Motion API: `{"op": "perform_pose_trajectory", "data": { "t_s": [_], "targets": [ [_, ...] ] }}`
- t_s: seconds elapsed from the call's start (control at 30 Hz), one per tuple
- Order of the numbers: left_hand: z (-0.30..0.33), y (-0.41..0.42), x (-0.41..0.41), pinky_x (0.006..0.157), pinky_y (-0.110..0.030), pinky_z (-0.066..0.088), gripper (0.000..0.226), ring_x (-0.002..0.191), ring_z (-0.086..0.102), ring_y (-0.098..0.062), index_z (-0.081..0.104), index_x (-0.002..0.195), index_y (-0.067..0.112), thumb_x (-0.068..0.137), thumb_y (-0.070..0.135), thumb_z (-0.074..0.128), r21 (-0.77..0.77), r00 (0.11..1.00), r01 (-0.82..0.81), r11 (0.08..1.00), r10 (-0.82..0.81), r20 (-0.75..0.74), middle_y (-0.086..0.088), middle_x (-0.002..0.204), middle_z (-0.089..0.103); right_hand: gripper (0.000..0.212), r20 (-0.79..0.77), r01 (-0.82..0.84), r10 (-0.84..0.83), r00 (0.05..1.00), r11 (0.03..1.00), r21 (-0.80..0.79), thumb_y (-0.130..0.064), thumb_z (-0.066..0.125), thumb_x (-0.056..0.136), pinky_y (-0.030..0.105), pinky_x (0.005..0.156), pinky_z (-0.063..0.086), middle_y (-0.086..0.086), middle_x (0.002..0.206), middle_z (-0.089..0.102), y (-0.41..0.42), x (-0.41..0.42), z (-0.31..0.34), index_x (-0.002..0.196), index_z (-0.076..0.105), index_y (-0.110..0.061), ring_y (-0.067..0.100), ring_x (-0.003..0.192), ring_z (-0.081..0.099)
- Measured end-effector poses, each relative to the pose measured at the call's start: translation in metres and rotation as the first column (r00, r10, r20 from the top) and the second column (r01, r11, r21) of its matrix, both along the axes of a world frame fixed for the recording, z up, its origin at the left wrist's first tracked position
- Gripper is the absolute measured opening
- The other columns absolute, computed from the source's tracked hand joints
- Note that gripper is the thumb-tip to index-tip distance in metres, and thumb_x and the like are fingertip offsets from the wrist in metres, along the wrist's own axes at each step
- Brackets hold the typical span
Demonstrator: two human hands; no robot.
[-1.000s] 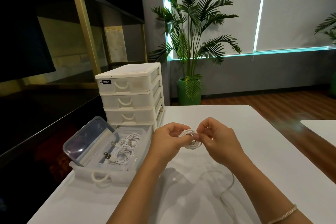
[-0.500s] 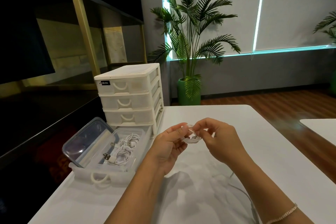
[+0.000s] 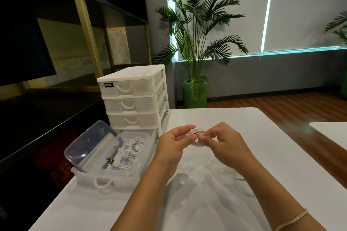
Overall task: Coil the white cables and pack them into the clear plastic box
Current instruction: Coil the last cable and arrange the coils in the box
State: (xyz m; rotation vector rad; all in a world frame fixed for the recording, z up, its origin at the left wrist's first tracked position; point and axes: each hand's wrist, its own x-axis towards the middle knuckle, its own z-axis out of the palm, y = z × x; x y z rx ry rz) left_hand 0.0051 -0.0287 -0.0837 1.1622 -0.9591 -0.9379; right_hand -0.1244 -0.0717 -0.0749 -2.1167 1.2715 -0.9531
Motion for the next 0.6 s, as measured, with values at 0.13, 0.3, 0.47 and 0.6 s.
{"op": "perform_pose_trajectory", "data": {
  "t_s": [0.13, 0.3, 0.47, 0.6],
  "targets": [
    [-0.0013, 0.0011, -0.0022, 0.080, -0.016, 0.053, 0.020, 0.088, 0.067, -0.009, 0.067, 0.088, 0.026, 0.080, 0.007, 0.069, -0.065, 0.984, -0.024, 0.998, 0.035, 0.176, 0.003, 0.093, 0.071, 0.024, 0.099, -0.021, 0.013, 0.995, 0.996, 0.082, -0.038, 0.056, 0.088, 0.023, 0.069, 0.044, -0.003, 0.087, 0.060, 0.0025, -0.0027, 0.0011, 0.076, 0.065, -0.020, 0.010, 0.077, 0.053],
    [-0.0042, -0.0002, -0.0046, 0.086, -0.022, 0.051, 0.019, 0.095, 0.065, -0.012, 0.070, 0.097, 0.027, 0.082, 0.016, 0.070, -0.126, 0.900, -0.135, 0.983, 0.175, 0.399, 0.004, 0.098, 0.070, 0.032, 0.144, -0.018, 0.001, 0.990, 0.993, 0.116, -0.040, 0.061, 0.083, 0.030, 0.063, 0.045, 0.006, 0.072, 0.066, 0.0019, -0.0028, 0.0005, 0.073, 0.069, -0.011, 0.015, 0.066, 0.056],
    [-0.0072, -0.0001, -0.0069, 0.068, 0.000, 0.042, 0.023, 0.086, 0.058, -0.003, 0.070, 0.105, 0.026, 0.083, 0.022, 0.068, -0.204, 0.769, -0.200, 0.958, 0.282, 0.574, 0.005, 0.105, 0.065, 0.035, 0.238, -0.031, -0.002, 0.971, 0.990, 0.138, -0.034, 0.069, 0.078, 0.030, 0.061, 0.045, 0.001, 0.056, 0.061, 0.0012, -0.0041, 0.0003, 0.056, 0.058, -0.009, 0.011, 0.055, 0.055],
    [-0.0087, -0.0013, -0.0005, 0.069, -0.003, 0.043, 0.021, 0.088, 0.059, -0.006, 0.069, 0.102, 0.028, 0.085, 0.017, 0.066, -0.210, 0.758, -0.241, 0.948, 0.319, 0.569, 0.002, 0.105, 0.067, 0.035, 0.221, -0.061, 0.026, 0.975, 0.986, 0.155, -0.037, 0.068, 0.078, 0.021, 0.053, 0.039, -0.004, 0.048, 0.060, 0.0029, -0.0018, 0.0000, 0.057, 0.059, -0.010, 0.006, 0.046, 0.049]
  ]
}}
